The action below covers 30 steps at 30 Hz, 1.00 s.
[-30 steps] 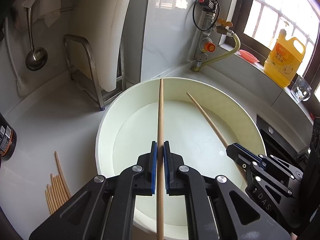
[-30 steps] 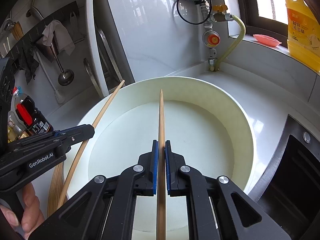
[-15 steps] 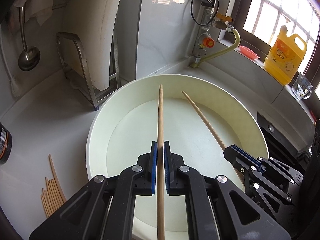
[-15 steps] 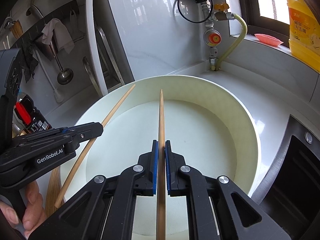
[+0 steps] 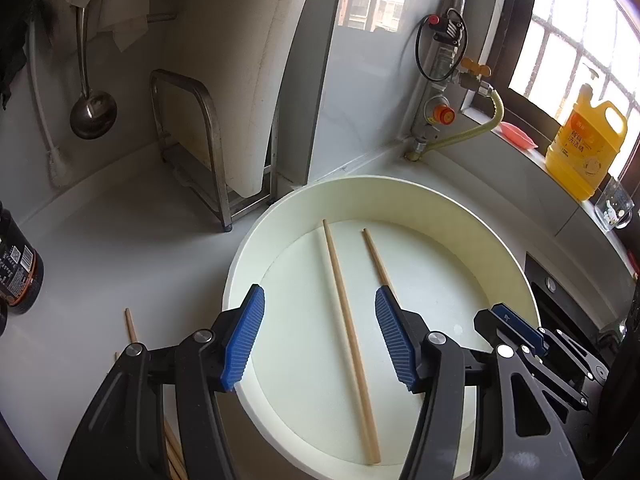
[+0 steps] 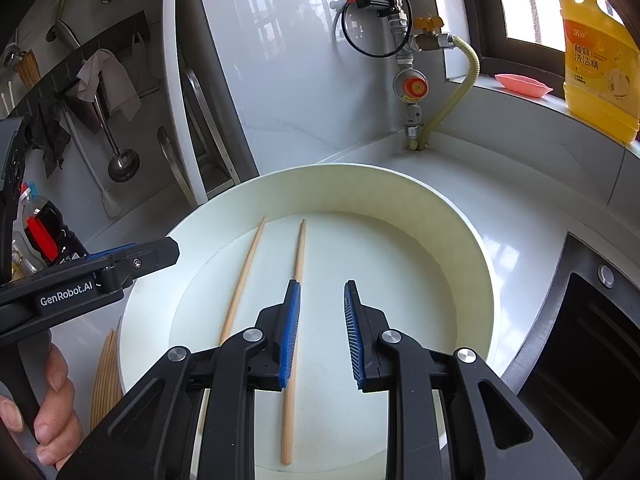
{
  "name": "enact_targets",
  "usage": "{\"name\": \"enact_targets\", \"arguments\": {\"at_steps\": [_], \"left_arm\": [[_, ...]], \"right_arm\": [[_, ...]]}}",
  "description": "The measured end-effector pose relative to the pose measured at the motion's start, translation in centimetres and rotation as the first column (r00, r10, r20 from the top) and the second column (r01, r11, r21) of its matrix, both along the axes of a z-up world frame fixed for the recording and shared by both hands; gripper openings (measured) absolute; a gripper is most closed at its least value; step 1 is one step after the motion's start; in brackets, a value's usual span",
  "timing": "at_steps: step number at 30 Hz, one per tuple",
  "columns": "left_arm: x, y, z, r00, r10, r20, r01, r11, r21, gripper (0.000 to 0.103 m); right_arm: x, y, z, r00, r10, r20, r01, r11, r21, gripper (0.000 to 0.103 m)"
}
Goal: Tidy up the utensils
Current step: 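Lower the chopsticks into the basin and open both tools, then withdraw both open tools from the basin back to the chopstick bundle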
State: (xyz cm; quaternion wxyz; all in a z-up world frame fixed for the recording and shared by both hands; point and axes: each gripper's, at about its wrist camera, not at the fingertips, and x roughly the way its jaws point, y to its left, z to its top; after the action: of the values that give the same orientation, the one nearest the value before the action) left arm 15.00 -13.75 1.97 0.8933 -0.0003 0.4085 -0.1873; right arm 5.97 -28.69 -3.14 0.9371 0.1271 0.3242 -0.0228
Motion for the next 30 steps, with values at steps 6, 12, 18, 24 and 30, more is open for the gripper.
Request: {"name": "enact_targets", "arguments": {"at_steps": [6,12,18,24,30], "left_arm": [[0.3,0.7,0.0,1.0,0.024,-0.006,-0.024,1.0,-0.003,0.059],[0.1,1.2,0.5,0.999,0.037,0.004,-0.037,0.999,-0.003,0.06],[-0.8,1.6,1.0,0.999,0.037,0.025,-0.037,0.999,0.002,0.064],[-2.2,3.0,1.2,0.999,0.045,0.022,-0.045,0.999,0.007,0.067],[-3.8,5.5,1.9,0.997,0.07,0.045,-0.072,0.997,0.03,0.069]], "right_arm": [[0.0,0.1,0.1,1.0,0.005,0.0,-0.005,1.0,0.001,0.025],[-0.2,0.2,0.4,1.0,0.009,0.009,-0.009,1.0,0.005,0.028],[-0.7,0.9,1.1,0.999,0.03,0.026,-0.03,1.0,0.003,0.036],[-1.1,1.5,1.7,0.998,0.045,0.039,-0.045,0.999,-0.002,0.039],[-1.6,2.9,2.2,0.996,0.071,0.047,-0.07,0.997,-0.012,0.046]]}}
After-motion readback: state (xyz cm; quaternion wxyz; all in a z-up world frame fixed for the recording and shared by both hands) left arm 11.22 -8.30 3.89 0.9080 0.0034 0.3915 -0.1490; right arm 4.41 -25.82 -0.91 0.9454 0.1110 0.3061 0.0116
